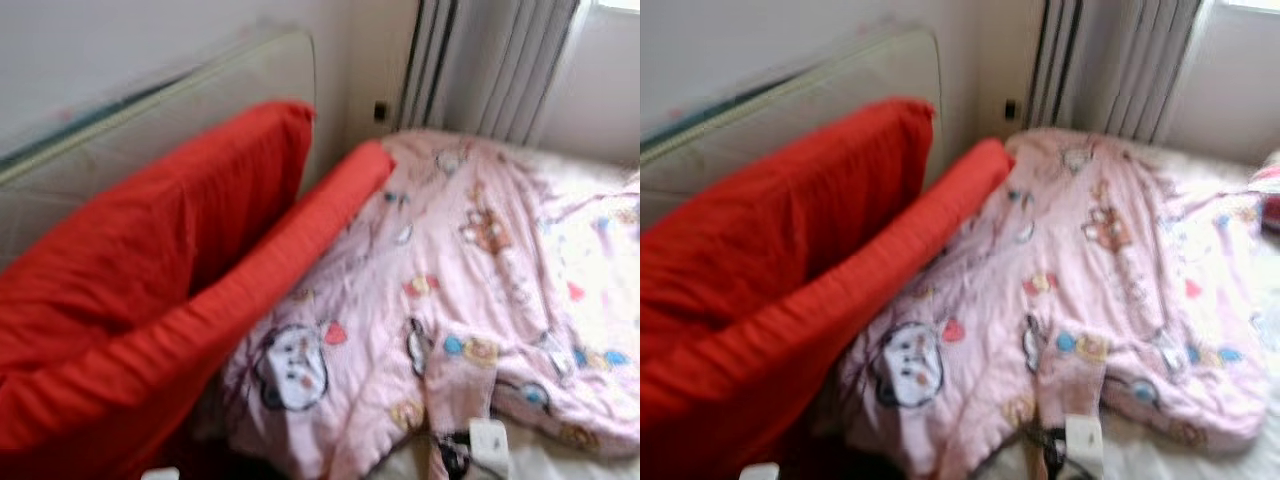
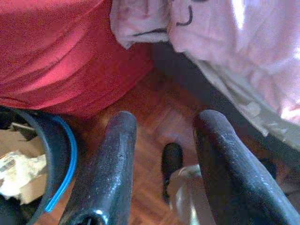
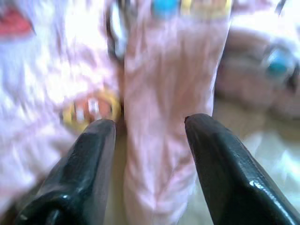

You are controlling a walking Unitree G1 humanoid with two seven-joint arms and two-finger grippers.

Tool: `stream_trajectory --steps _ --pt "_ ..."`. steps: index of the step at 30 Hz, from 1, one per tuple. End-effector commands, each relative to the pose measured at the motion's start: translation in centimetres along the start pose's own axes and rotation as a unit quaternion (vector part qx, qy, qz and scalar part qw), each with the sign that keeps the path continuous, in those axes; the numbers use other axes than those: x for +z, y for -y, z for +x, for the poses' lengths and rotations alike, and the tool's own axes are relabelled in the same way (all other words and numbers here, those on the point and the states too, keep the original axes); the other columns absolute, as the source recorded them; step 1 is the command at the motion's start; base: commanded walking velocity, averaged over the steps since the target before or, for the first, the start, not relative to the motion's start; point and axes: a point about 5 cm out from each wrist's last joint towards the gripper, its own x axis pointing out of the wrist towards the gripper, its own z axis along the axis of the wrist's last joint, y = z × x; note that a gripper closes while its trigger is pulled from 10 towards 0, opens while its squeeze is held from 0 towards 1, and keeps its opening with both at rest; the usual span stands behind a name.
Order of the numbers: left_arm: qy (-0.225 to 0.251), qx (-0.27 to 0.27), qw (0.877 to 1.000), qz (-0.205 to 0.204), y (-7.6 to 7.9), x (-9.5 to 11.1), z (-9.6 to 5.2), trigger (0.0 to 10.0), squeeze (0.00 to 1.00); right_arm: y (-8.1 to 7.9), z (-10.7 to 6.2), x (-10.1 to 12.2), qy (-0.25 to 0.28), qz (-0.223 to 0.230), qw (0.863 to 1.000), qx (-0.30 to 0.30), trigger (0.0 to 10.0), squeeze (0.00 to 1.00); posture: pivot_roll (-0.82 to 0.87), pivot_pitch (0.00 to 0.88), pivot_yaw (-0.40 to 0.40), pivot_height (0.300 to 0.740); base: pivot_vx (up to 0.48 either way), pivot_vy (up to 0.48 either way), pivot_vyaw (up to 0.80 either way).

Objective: Clean up the room

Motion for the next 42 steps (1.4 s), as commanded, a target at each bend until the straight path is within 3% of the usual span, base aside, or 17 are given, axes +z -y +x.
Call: stream_trajectory --steps 1,2,4,11,26,34,42 --pt "0.028 0.003 1.0 -0.008 -0.4 0.8 0.1 10.0 0.0 0.0 -0.1 0.3 0.022 0.01 1.0 -0.006 10.0 0.0 0.02 0.179 0.006 0.74 0.0 0.0 0.0" --pt "0.096 -0.009 0.995 -0.004 -0.2 4.0 0.8 10.0 0.0 0.2 -0.2 0.8 0.045 0.011 0.999 -0.011 10.0 0.0 0.01 0.18 0.006 0.74 0.0 0.0 0.0" --pt "0.139 -0.017 0.99 -0.001 0.0 6.1 1.1 10.0 0.0 0.3 -0.3 1.0 0.059 0.01 0.998 -0.017 10.0 0.0 0.01 0.18 0.004 0.74 0.0 0.0 0.0" --pt "0.193 -0.029 0.981 -0.004 0.7 8.0 0.9 10.0 0.0 0.4 -0.2 1.9 0.08 0.015 0.996 -0.04 10.0 0.0 0.01 0.182 -0.002 0.731 0.0 0.0 0.0" --pt "0.21 -0.052 0.976 -0.003 1.8 9.1 0.8 10.0 0.0 -1.5 0.3 2.5 0.084 0.014 0.996 -0.017 10.0 0.0 0.02 0.168 -0.005 0.649 0.0 0.0 0.0" --pt "0.202 -0.063 0.977 -0.002 2.1 8.8 0.7 10.0 0.0 -1.9 0.3 2.4 0.082 0.017 0.996 -0.01 10.0 0.0 0.01 0.16 -0.003 0.649 0.0 0.0 0.0" --pt "0.197 -0.071 0.978 -0.001 2.3 8.8 0.6 10.0 0.0 -2.1 0.5 2.6 0.081 0.026 0.996 -0.004 10.0 0.0 0.02 0.149 -0.002 0.649 0.0 0.0 -0.58"
